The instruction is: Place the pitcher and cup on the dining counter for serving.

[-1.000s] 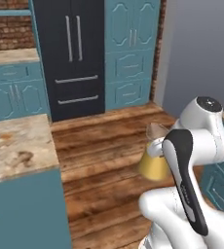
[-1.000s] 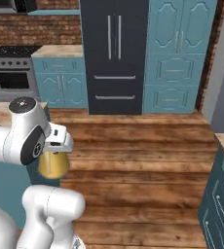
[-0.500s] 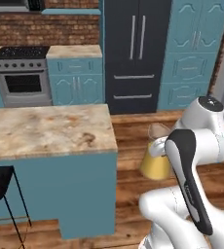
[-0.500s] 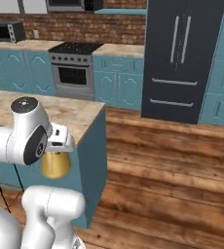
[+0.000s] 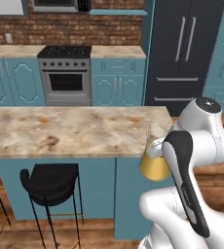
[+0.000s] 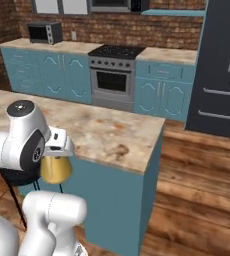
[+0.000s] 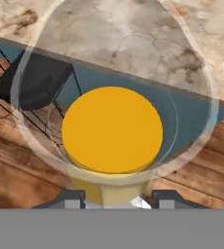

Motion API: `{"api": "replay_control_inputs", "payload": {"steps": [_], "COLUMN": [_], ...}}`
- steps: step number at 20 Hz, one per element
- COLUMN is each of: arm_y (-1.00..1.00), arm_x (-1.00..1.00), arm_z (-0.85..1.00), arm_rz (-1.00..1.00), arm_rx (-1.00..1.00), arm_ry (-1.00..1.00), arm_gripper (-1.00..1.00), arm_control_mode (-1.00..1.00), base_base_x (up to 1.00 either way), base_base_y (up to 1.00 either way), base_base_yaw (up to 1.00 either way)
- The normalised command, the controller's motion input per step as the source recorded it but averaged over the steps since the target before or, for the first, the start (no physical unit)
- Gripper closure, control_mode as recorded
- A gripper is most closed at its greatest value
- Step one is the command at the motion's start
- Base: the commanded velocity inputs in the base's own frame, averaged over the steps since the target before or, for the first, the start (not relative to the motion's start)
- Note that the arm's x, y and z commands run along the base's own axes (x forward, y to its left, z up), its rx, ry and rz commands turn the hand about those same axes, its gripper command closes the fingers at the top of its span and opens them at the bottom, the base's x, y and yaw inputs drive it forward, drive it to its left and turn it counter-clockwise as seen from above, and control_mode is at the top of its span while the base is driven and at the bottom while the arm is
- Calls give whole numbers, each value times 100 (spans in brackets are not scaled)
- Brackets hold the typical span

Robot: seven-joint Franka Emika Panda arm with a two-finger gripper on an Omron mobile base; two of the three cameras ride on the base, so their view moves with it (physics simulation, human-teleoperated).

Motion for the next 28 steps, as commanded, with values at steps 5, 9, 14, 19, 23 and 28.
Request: {"api": "replay_control_inputs", "payload": {"steps": [5, 9, 14, 19, 23, 28], "arm_y": [0, 0, 18, 0, 0, 0], "arm_x": [0, 0, 1, 38, 51, 54], "arm_z": [0, 0, 0, 0, 0, 0], "arm_rz": [0, 0, 0, -2, 0, 0], "arm_rx": [0, 0, -10, -3, 0, 0], "arm_ry": [0, 0, 0, 0, 0, 0], "arm_gripper": [100, 100, 100, 100, 100, 100], "arm_control_mode": [100, 100, -100, -100, -100, -100], "base_base_x": [91, 46, 1, 0, 0, 0], "base_base_y": [60, 62, 10, 0, 0, 0], "base_base_yaw": [8, 4, 0, 0, 0, 0]}}
